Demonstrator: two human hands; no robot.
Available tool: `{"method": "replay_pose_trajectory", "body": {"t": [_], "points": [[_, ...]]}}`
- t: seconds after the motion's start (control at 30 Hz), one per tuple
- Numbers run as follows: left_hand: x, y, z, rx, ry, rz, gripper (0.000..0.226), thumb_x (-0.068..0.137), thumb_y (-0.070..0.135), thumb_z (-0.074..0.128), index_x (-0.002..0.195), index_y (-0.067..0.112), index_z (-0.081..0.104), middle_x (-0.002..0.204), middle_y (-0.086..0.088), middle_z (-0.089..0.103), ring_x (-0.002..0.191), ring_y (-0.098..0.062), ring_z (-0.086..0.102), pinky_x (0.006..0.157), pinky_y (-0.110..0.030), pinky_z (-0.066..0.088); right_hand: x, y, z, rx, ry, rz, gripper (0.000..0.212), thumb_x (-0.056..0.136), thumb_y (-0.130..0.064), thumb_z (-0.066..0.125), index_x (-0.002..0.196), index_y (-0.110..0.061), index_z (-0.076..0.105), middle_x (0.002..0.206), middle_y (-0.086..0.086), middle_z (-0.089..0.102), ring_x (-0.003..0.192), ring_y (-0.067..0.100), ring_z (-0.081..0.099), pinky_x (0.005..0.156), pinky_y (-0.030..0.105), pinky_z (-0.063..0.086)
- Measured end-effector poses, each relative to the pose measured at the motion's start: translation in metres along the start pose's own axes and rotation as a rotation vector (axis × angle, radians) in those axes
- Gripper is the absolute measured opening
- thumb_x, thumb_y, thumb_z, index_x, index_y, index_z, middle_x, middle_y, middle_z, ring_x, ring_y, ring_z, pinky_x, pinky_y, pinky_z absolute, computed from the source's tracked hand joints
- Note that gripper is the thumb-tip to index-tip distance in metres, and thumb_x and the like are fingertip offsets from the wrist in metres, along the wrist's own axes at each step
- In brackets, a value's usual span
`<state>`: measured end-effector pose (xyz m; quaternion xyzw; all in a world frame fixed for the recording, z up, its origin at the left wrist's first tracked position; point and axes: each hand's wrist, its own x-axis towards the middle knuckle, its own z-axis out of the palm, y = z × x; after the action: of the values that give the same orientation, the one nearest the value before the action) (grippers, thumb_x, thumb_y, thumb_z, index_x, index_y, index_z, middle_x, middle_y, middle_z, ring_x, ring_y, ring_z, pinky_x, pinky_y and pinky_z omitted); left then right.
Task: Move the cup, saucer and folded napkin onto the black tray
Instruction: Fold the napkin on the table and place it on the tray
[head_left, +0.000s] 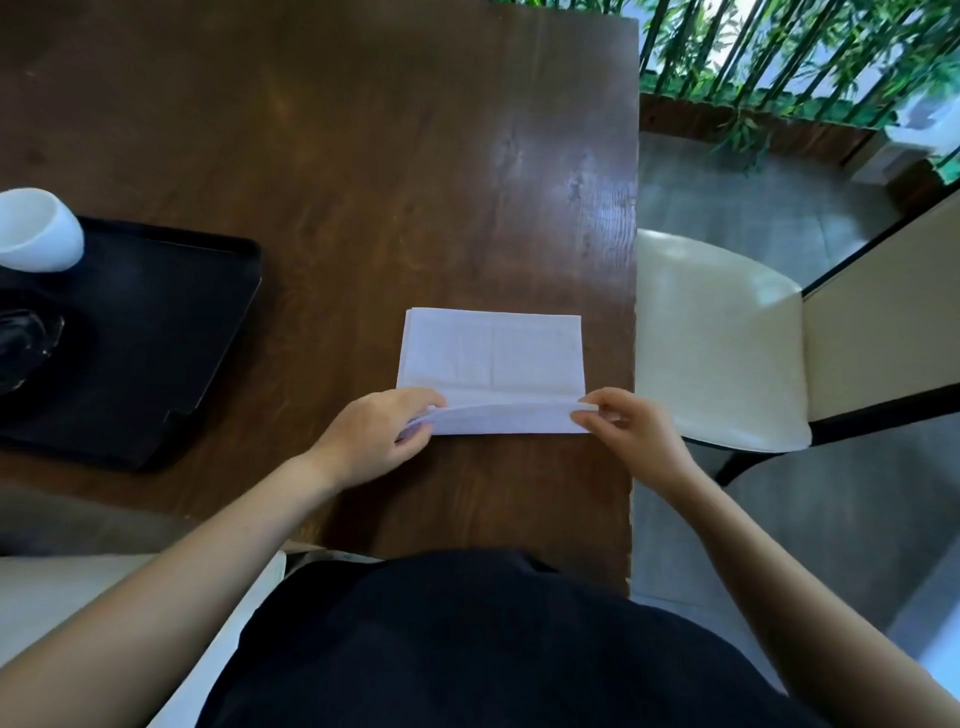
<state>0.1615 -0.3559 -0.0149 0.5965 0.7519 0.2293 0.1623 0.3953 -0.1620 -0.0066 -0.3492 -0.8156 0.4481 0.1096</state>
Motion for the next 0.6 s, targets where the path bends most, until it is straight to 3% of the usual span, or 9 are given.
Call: {"method": "replay_pose_trajectory", "body": {"t": [0.1,0.23,0.43,0.6], "points": [[-0.006,-0.002,-0.002,0.050,-0.013,0.035,0.030,0.081,0.017,0.071,0.109,0.008,0.067,0.102,-0.007,0.073,0.090,-0.022,0.069,0.079,-0.020,0.046,0.013,0.000,-0.002,0.041,-0.002,-0.003,0.011,0.086,-0.026,0.065,0.083,-0.037,0.064,0.067,-0.019,0.059,0.066,-0.011,0.055,0.062,0.001,0.041],[-0.005,-0.004,-0.004,-0.045,0.117,-0.073,0.024,0.084,0.012,0.067,0.107,0.005,0.069,0.102,-0.009,0.073,0.091,-0.022,0.068,0.079,-0.019,0.045,0.023,0.000,0.000,0.122,0.041,0.005,0.009,0.088,-0.028,0.062,0.095,-0.030,0.068,0.068,-0.015,0.058,0.066,-0.005,0.054,0.060,0.005,0.042],[0.018,-0.017,-0.013,-0.112,0.039,-0.097,0.016,0.090,0.014,0.060,0.100,0.008,0.070,0.090,0.001,0.070,0.080,-0.011,0.062,0.067,-0.008,0.042,0.028,-0.003,0.004,0.244,0.109,0.039,0.011,0.091,-0.027,0.059,0.083,-0.032,0.065,0.077,-0.010,0.062,0.068,-0.005,0.056,0.058,0.006,0.044],[0.047,-0.025,-0.023,-0.170,0.016,-0.150,0.019,0.092,0.015,0.056,0.103,0.009,0.070,0.087,0.016,0.062,0.077,0.004,0.055,0.068,-0.001,0.041,0.043,-0.001,0.011,0.283,0.182,0.140,0.017,0.091,-0.026,0.057,0.079,-0.016,0.063,0.074,-0.007,0.060,0.062,-0.006,0.051,0.054,0.005,0.038]]}}
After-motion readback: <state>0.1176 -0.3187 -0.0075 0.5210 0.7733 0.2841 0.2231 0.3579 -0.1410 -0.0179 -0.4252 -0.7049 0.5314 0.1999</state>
